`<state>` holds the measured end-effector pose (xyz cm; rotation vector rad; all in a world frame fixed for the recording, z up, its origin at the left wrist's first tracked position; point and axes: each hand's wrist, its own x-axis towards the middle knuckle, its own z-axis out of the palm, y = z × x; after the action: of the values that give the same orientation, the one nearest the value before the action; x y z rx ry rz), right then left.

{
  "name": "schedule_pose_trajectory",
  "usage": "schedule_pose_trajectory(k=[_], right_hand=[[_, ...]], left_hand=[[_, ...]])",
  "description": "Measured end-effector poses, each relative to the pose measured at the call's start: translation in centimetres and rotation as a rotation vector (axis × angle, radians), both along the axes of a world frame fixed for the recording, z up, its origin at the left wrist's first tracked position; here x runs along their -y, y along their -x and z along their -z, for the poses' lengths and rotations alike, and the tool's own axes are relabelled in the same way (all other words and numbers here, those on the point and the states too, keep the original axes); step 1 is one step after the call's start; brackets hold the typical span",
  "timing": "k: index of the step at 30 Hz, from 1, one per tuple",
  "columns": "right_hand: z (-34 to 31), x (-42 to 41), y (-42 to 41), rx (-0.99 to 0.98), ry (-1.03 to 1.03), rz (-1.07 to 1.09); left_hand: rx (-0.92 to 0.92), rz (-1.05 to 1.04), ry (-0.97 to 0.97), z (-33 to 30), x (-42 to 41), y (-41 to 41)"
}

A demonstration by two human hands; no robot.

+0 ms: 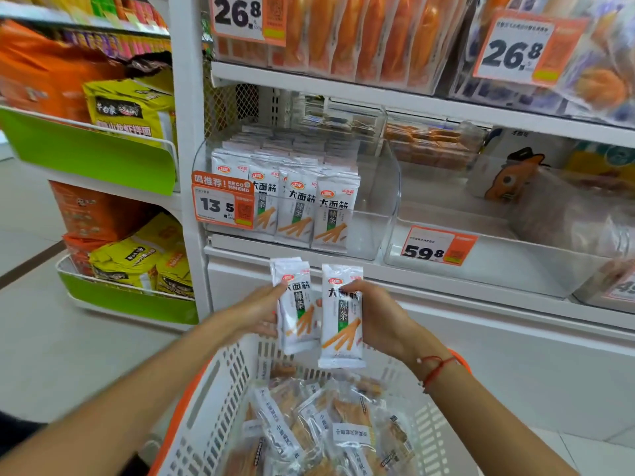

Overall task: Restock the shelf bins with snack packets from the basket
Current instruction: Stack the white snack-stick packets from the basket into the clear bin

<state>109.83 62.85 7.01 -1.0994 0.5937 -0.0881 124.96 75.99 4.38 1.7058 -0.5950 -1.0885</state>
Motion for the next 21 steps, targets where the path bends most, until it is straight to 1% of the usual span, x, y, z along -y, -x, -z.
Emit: schedule_pose_trajectory(k=[1, 3, 5, 7, 10, 13, 16, 19, 21], right_hand=[[-0.7, 0.1, -0.4, 0.041, -0.049, -0.018], [-1.8, 0.1, -1.3, 0.073, 0.009, -0.043], [-3.1, 0.0, -2.3, 0.099, 0.194, -0.018], [-4.5, 0.2, -3.2, 0.175, 0.395, 0.025], [-7.3, 1.2, -4.5, 0.324, 0.628, 0.173], [-10.6, 2.2, -6.2, 0.431, 0.754, 0.333], [-13.3, 3.3, -8.7, 0.46, 0.85, 0.414], [-14.8, 2.9, -11.8, 0.48, 0.936, 0.386], [-14.9, 2.4, -14.0, 0.468, 1.031, 0.332]], left_hand=[[0.059, 0.039, -0.022, -1.4, -0.5, -1.3], [0.148, 0.056, -0.049, -3.9, -1.4, -3.2], [0.203, 0.052, -0.057, -5.9, -2.1, -4.6], [0.248, 0.073, -0.06, -7.1, -2.6, -5.6], [0.274, 0.094, -0.041, -7.6, -3.1, -6.3], [0.269, 0.081, 0.005, -7.7, -3.1, -7.0], [0.218, 0.018, 0.063, -8.0, -2.9, -7.7], [0.155, -0.053, 0.124, -8.1, -3.4, -8.3], [0.136, -0.127, 0.159, -7.9, -3.7, -8.8]])
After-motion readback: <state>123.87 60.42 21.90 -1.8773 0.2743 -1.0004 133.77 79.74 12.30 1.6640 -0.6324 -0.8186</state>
